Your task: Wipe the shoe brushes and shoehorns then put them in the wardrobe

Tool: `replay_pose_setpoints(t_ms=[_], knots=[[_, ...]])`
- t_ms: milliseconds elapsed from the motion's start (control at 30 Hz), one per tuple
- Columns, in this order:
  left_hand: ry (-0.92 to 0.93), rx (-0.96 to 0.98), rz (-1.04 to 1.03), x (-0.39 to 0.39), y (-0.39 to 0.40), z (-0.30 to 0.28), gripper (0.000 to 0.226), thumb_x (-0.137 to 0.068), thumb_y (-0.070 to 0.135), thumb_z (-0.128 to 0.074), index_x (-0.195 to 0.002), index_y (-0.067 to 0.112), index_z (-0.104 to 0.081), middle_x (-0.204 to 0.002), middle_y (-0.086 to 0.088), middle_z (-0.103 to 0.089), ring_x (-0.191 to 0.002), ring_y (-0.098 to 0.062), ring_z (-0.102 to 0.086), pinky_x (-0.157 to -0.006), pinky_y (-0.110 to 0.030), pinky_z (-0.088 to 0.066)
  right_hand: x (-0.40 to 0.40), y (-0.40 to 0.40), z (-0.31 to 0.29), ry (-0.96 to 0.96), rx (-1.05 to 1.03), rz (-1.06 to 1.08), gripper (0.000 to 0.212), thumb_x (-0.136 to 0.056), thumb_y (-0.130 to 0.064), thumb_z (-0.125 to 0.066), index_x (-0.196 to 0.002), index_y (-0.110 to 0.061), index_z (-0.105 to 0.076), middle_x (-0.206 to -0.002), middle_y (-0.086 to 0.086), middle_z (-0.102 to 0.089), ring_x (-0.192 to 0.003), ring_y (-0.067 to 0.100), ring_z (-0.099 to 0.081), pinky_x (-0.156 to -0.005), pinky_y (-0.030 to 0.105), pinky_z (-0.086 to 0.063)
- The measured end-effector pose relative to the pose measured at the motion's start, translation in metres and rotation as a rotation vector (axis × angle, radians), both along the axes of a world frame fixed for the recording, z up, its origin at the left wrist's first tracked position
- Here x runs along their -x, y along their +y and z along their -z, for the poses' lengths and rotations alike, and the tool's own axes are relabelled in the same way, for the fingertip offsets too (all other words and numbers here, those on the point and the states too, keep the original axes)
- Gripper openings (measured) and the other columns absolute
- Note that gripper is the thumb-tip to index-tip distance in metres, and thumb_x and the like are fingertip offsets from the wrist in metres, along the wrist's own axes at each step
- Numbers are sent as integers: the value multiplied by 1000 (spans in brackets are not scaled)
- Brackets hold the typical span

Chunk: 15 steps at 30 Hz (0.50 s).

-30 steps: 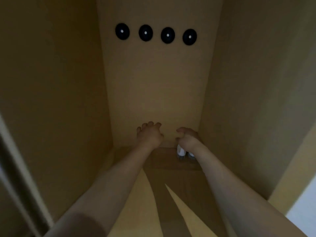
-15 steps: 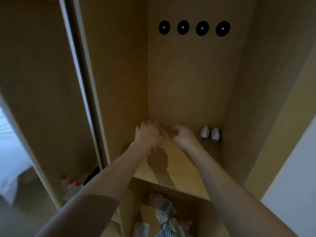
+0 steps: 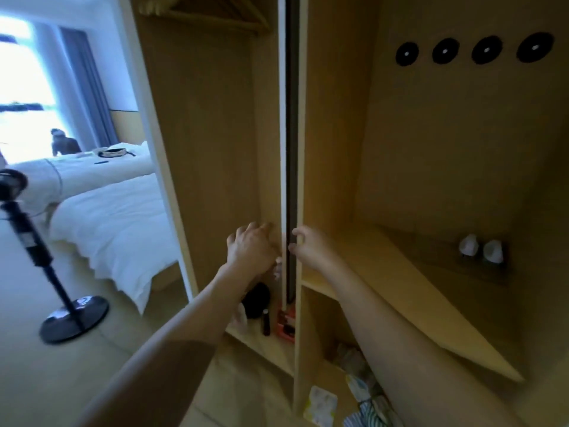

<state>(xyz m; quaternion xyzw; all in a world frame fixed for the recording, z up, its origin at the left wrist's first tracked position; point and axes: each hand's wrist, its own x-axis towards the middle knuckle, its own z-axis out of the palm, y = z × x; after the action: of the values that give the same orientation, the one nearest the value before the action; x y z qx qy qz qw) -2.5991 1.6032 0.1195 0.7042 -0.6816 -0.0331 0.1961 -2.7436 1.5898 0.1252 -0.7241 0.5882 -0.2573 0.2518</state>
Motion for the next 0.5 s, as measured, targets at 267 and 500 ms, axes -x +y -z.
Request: replay_pose_setpoints(t_ms=[267,500], knots=[[-29,9,-197,-176,62,12,51,-93,40,-52,-143,32,-39,-145,-3,-46,-133,-31,-39,-106,-52,-31,-168,49,4,1,2,-162,47,-99,-28,-57,-144,-20,-47,-146,4,-51,-129,22,-52,-96,31,-46],[12,-28,-371,-311,119,23,53,-95,41,-52,-144,31,-39,-148,-4,-42,-135,-30,-37,-109,-49,-33,-311,79,15,1,-21,-315,48,-96,-22,-58,-143,-16,-49,-145,6,-53,-127,23,-55,-98,34,-50]])
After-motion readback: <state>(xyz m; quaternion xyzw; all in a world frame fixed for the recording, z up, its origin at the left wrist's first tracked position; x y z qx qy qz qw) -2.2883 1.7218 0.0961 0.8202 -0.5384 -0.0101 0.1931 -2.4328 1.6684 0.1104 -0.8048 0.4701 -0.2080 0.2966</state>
